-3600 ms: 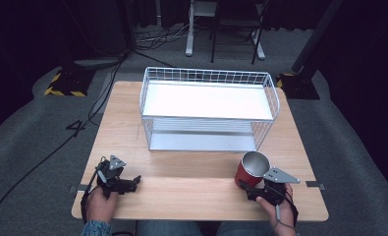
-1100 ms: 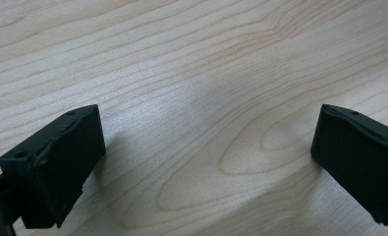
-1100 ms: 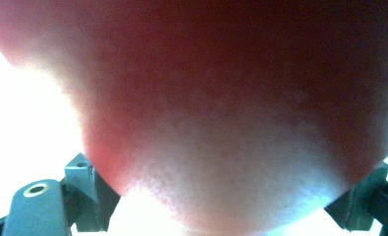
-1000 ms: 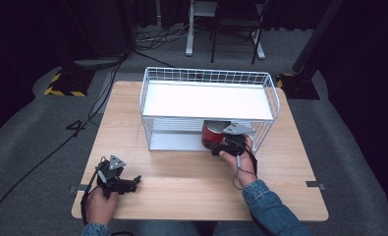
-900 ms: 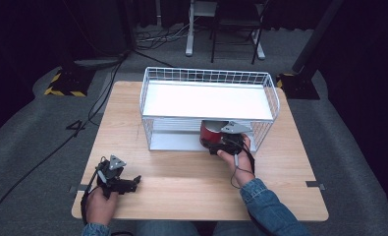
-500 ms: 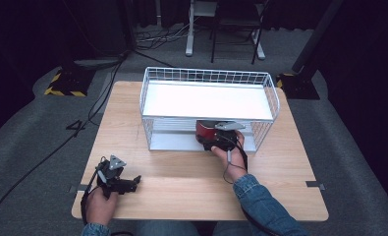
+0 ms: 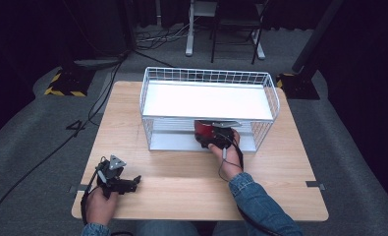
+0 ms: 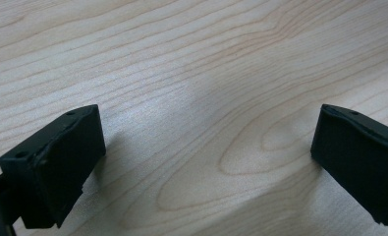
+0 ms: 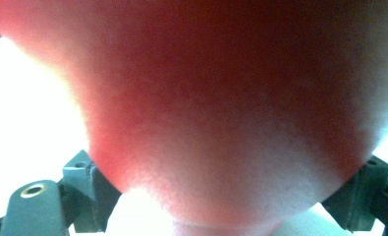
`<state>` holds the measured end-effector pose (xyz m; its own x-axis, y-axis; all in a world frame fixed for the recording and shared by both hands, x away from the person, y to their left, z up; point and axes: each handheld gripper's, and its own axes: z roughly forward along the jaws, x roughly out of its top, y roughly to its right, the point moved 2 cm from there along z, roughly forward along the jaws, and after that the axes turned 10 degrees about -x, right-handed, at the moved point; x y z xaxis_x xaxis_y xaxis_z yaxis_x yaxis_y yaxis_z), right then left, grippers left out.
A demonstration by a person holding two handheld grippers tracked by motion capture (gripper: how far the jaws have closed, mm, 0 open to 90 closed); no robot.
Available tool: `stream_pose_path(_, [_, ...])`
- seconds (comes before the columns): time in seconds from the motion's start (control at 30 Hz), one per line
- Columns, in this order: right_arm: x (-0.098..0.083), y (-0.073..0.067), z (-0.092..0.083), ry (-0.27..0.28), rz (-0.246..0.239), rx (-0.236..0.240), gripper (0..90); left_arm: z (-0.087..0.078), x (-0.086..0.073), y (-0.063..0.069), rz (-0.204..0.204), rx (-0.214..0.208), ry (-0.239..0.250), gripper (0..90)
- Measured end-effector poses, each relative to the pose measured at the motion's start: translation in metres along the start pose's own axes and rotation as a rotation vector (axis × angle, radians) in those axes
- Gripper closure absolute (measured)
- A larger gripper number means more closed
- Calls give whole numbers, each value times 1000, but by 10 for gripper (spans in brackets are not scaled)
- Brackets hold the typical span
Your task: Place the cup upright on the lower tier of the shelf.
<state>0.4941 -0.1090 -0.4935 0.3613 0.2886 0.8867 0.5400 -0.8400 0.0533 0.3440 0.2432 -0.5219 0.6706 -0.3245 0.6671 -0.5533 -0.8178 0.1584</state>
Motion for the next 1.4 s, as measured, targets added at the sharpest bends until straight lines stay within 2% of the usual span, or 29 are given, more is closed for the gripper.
stream_pose_path(0.13, [-3, 2, 2, 18, 15, 17, 154, 0, 0, 0, 0, 1, 2, 1])
stream_pose_path(0.4, [-3, 0, 2, 40, 7, 4, 153, 0, 0, 0, 0, 1, 2, 1])
stream_pose_path(0.87, [-7, -1, -6, 35, 40, -4, 158, 0, 0, 0, 0, 0, 0, 1])
stream_pose_path(1.0, [-13, 1, -9, 18, 28, 6, 158, 0, 0, 0, 0, 0, 0, 1])
stream_pose_path(1.2, [-24, 6, -20, -19, 48, 10, 158, 1, 1, 0, 6, 0, -2, 0])
stream_pose_path(1.33, [-26, 10, -32, -15, 14, 17, 158, 1, 1, 0, 5, -1, 0, 1])
stream_pose_path(1.4, [-27, 13, -44, -20, -10, 32, 158, 1, 1, 0, 4, 1, -1, 1])
